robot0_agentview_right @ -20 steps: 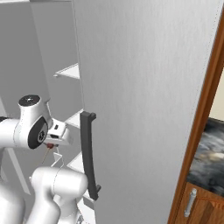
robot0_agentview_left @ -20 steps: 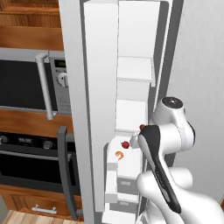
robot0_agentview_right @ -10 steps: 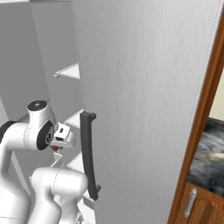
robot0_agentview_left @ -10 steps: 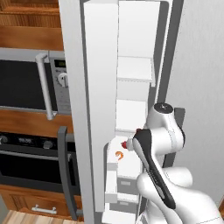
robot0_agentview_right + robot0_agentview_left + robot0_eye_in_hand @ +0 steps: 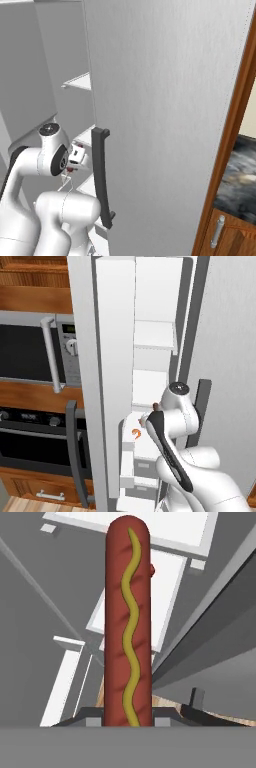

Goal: Store the hot dog in the freezer for long-term storage. Close the freezer door after placing the cooked food.

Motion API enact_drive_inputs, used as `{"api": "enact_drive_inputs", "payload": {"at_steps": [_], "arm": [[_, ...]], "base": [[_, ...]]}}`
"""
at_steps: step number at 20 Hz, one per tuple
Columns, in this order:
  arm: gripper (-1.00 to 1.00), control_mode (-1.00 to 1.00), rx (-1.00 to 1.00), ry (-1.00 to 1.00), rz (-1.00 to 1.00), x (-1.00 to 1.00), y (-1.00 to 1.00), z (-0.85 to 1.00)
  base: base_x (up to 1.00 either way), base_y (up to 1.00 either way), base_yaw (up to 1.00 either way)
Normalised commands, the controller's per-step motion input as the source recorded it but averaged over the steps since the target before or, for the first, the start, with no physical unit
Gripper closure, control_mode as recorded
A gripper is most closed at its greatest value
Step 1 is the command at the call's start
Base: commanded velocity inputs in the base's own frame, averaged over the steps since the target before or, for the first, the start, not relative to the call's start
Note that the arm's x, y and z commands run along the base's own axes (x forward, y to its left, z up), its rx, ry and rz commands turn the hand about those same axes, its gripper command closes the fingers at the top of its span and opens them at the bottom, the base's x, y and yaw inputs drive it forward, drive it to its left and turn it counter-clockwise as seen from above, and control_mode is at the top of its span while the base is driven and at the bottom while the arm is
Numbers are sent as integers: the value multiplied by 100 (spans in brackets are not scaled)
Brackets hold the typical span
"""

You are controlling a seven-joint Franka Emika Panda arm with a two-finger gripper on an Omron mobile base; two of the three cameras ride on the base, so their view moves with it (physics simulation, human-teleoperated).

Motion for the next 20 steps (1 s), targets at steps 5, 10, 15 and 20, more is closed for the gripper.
{"api": "enact_drive_inputs", "payload": {"at_steps": [5,10,15,20], "arm": [[100,-100,0,-3,-10,39,1,-14],[100,-100,1,-8,-9,24,11,0],[100,-100,0,-6,-8,25,1,-7],[100,-100,2,-15,-6,21,1,-18]], "base": [[0,0,0],[0,0,0],[0,0,0],[0,0,0]]}}
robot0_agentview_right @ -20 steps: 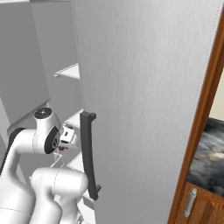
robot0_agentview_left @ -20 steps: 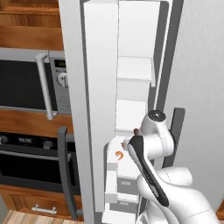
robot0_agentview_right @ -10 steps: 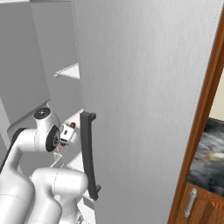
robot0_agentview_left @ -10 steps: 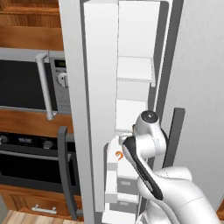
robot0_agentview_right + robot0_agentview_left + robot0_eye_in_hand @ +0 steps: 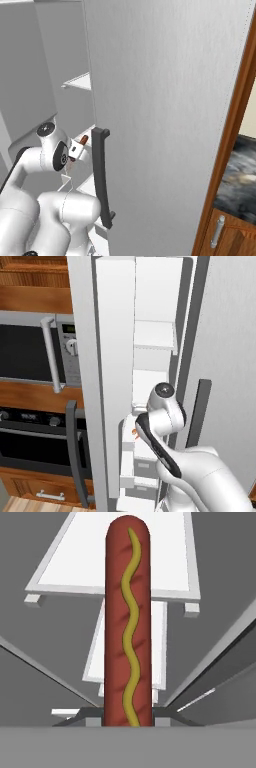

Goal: Store the hot dog in the freezer for long-term storage. Close the freezer door after placing the cooked food.

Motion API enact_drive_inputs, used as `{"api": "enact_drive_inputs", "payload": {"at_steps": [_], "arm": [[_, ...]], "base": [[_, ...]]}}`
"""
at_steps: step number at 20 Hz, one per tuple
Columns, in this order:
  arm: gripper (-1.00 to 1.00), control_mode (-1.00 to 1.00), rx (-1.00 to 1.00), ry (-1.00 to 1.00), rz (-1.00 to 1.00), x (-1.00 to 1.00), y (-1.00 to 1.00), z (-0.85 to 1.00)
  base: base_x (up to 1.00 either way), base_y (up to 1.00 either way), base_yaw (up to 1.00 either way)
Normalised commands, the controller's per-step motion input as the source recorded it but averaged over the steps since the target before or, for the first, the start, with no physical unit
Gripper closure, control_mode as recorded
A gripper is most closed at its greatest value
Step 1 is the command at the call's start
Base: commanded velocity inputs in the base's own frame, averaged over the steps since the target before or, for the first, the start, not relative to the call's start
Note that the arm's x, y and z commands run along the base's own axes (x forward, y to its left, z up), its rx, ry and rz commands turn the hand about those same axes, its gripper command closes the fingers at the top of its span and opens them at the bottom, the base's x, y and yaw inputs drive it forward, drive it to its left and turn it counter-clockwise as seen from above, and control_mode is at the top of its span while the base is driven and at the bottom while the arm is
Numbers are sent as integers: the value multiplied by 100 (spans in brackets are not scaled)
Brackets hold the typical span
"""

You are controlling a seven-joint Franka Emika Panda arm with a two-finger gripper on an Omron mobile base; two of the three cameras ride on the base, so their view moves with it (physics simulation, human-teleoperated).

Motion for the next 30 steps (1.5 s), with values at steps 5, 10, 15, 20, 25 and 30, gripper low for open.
{"api": "enact_drive_inputs", "payload": {"at_steps": [5,10,15,20,25,30], "arm": [[100,-100,4,-20,-1,25,3,-6],[100,-100,5,-14,0,28,0,-38],[100,-100,7,-5,0,20,-1,-46],[100,-100,4,0,0,25,-15,-31],[100,-100,1,0,-3,23,-19,-30],[100,-100,0,0,-1,29,-8,-14]], "base": [[0,0,0],[0,0,0],[0,0,0],[0,0,0],[0,0,0],[0,0,0]]}}
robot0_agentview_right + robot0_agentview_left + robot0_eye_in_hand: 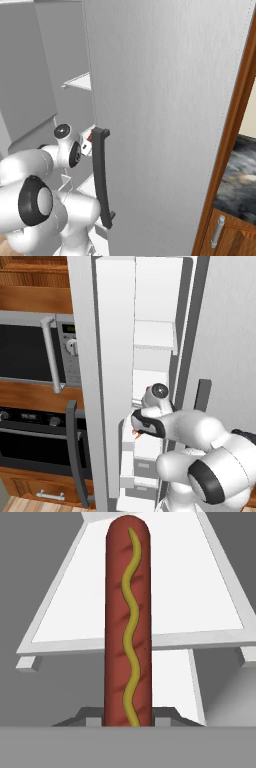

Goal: Store the hot dog in the freezer for long-term storage. Close the freezer door after placing the cooked food.

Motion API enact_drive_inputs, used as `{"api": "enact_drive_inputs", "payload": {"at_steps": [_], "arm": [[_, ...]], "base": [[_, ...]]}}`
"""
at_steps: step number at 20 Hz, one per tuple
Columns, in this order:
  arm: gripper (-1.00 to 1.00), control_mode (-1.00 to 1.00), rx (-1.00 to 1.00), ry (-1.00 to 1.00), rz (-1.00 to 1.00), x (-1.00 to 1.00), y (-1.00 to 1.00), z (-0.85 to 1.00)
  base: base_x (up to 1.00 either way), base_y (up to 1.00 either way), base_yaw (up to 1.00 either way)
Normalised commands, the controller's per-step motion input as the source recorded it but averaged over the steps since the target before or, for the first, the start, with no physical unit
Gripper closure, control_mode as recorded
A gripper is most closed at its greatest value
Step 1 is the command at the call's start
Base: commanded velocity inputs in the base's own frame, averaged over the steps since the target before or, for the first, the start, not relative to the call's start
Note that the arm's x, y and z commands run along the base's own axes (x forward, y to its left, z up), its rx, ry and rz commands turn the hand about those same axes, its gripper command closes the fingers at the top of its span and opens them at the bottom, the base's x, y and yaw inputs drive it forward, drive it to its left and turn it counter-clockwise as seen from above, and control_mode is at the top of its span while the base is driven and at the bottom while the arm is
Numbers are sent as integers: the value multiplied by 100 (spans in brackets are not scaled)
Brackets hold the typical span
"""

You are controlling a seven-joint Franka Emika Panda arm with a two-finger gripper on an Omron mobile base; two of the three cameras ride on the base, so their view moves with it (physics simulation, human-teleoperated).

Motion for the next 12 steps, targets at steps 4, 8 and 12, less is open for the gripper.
{"api": "enact_drive_inputs", "payload": {"at_steps": [4,8,12], "arm": [[100,-100,0,0,0,43,0,-1],[100,-100,0,0,0,37,-1,0],[100,-100,0,0,0,45,0,-8]], "base": [[0,0,0],[0,0,0],[0,0,0]]}}
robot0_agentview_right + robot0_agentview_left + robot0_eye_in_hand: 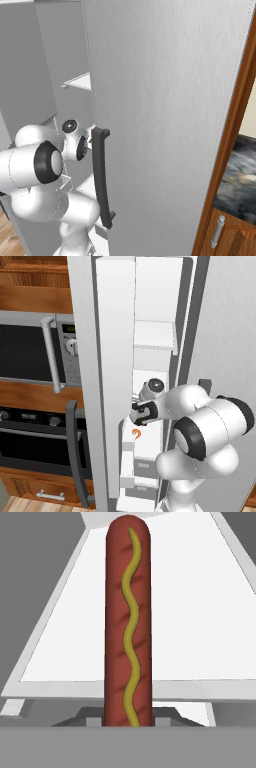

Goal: Store the hot dog in the freezer for long-term storage. Close the freezer door after placing the cooked food.

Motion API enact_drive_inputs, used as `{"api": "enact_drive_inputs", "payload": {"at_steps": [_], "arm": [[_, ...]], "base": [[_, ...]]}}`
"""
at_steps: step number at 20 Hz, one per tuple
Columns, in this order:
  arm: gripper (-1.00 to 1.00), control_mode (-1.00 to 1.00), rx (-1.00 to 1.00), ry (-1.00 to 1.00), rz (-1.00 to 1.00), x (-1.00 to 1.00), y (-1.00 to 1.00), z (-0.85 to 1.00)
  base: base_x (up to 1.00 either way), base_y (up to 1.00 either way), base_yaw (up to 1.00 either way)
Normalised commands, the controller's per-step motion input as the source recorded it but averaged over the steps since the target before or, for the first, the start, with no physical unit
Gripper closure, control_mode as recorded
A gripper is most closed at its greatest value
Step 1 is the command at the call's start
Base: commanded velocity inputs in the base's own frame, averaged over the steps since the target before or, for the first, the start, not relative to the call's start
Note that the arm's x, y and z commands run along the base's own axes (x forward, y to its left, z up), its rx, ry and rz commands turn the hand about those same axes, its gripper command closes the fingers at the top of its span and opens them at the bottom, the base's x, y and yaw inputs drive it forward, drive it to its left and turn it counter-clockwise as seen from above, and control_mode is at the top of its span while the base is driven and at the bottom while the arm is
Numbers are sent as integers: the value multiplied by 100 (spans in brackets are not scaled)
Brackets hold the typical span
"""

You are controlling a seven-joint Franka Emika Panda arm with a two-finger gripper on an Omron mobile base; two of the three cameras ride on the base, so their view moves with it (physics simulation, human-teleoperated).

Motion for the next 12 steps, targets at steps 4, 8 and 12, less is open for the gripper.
{"api": "enact_drive_inputs", "payload": {"at_steps": [4,8,12], "arm": [[100,-100,0,5,0,42,-1,-17],[100,-100,0,8,-1,29,-9,-11],[100,-100,0,2,0,32,-1,-12]], "base": [[0,0,0],[0,0,0],[0,0,0]]}}
